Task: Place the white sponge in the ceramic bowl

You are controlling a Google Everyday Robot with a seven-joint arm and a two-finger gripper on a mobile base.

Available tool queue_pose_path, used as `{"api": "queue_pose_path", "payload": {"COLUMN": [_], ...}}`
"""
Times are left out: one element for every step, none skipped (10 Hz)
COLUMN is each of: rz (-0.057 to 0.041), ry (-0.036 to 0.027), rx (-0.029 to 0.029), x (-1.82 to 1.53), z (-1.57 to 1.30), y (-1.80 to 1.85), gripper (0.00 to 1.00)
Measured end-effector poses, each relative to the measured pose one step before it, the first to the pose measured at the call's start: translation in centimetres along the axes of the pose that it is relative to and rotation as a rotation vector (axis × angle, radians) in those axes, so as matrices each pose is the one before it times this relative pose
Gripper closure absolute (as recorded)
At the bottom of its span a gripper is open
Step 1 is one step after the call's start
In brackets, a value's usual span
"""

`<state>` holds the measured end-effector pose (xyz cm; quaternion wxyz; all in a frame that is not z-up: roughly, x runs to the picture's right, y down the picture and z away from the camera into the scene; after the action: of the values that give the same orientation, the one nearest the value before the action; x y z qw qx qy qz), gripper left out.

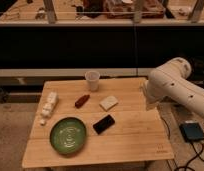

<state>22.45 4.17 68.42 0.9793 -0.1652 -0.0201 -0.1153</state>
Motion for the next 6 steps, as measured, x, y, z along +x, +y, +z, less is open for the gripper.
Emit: {"api": "queue_pose_path", "payload": {"rz": [0.00003,-0.00003,0.00046,0.00005,-0.00008,0.00084], "ry": [0.0,-0.00003,-0.00113,-0.0002,-0.00038,0.00041], "rx": [0.0,-0.00002,-0.00074,-0.00037,-0.00046,0.00006], "x": [0.002,-0.001,-0.012,0.0,-0.016,0.047], "z": [0.0,0.001,0.07,0.023,0.024,-0.016], "y": [0.001,0.002,0.025,0.007,0.015,0.025], "gripper": [0.35,0.35,0.35,0.35,0.35,0.35]}}
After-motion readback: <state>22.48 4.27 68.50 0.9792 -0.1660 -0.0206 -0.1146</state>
